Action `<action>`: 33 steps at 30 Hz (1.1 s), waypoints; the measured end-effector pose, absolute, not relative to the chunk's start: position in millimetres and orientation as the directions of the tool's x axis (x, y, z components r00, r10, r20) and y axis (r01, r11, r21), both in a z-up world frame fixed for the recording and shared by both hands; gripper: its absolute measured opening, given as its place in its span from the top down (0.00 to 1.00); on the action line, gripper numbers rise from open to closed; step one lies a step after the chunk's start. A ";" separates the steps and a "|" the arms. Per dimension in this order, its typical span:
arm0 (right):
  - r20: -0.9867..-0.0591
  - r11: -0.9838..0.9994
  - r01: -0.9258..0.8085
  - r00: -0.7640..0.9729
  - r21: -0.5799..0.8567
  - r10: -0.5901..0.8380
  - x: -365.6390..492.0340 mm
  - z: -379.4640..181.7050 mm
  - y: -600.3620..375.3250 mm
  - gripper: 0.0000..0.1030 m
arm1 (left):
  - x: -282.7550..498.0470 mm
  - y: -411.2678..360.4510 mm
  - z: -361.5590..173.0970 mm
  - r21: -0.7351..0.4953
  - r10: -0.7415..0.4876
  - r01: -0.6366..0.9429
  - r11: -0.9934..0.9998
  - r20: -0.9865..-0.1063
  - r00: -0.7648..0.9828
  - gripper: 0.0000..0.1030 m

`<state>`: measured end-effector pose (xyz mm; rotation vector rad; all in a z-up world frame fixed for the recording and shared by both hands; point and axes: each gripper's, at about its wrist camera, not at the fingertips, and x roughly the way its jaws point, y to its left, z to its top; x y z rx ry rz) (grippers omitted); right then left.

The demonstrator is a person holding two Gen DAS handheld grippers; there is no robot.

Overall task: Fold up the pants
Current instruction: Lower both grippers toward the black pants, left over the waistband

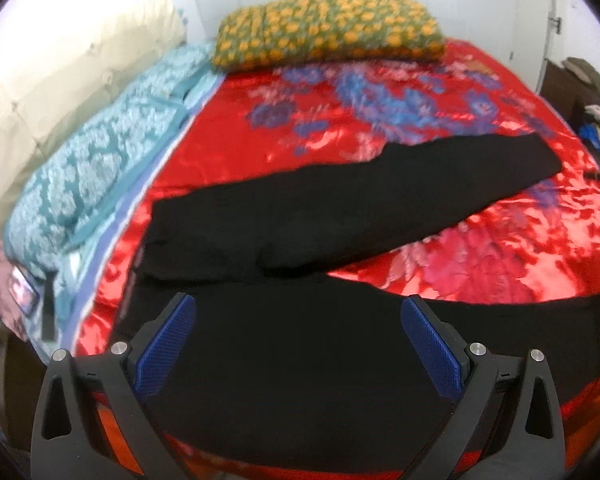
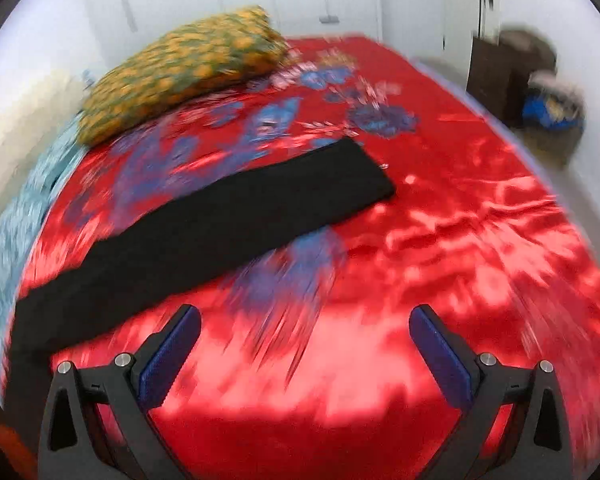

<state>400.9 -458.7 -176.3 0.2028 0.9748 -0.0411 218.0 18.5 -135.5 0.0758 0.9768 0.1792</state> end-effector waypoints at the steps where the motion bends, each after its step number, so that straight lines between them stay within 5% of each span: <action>1: -0.839 0.968 0.170 0.541 0.186 0.066 432.2 -189.1 -480.2 0.00 | 222.9 18.0 -143.7 0.146 0.189 -0.122 0.982 -0.827 0.530 0.01; 9: -0.804 0.814 0.421 0.588 0.400 0.091 539.9 -259.5 -563.2 0.17 | 242.2 9.2 -192.8 0.213 0.246 -0.126 0.969 -0.880 0.407 0.01; 10: -0.787 0.815 0.406 0.609 0.414 0.096 544.5 -260.9 -562.6 0.28 | 242.6 7.0 -197.2 0.214 0.245 -0.122 0.969 -0.885 0.396 0.01; 11: -0.779 0.824 0.380 0.616 0.420 0.113 547.9 -260.1 -559.5 0.58 | 243.0 4.3 -201.2 0.217 0.244 -0.114 0.970 -0.891 0.383 0.01; 12: -0.787 0.839 0.355 0.603 0.412 0.132 552.6 -259.7 -555.0 0.74 | 243.1 1.8 -204.7 0.218 0.242 -0.105 0.970 -0.896 0.373 0.01; 13: -0.799 0.859 0.334 0.585 0.389 0.135 552.5 -256.2 -549.4 0.78 | 242.9 -1.3 -207.3 0.218 0.238 -0.094 0.971 -0.899 0.368 0.01; 22: -0.839 0.954 0.253 0.544 0.160 -0.004 445.6 -219.2 -550.8 0.78 | 251.5 2.7 -208.3 0.179 0.186 -0.055 0.982 -0.905 0.384 0.01; 24: -0.853 0.950 0.276 0.522 0.149 -0.018 438.5 -223.6 -556.0 0.65 | 271.8 12.9 -208.5 0.164 0.170 -0.051 0.985 -0.900 0.402 0.01; 26: -0.832 0.943 0.311 0.549 0.120 -0.076 432.5 -214.3 -556.8 0.27 | 304.2 34.8 -208.3 0.197 0.223 -0.105 0.975 -0.876 0.427 0.01; 27: -0.804 0.941 0.323 0.583 0.096 -0.118 429.3 -205.2 -554.7 0.21 | 317.1 44.1 -210.1 0.202 0.236 -0.123 0.972 -0.870 0.433 0.01; 29: -0.758 0.955 0.284 0.640 0.082 -0.125 432.4 -190.0 -539.0 0.19 | 351.5 67.4 -221.0 0.244 0.299 -0.179 0.953 -0.848 0.438 0.01; 33: -0.820 0.976 0.113 0.566 0.186 0.091 470.3 -209.6 -497.2 0.19 | 406.7 100.3 -282.6 0.435 0.487 -0.224 0.872 -0.816 0.313 0.00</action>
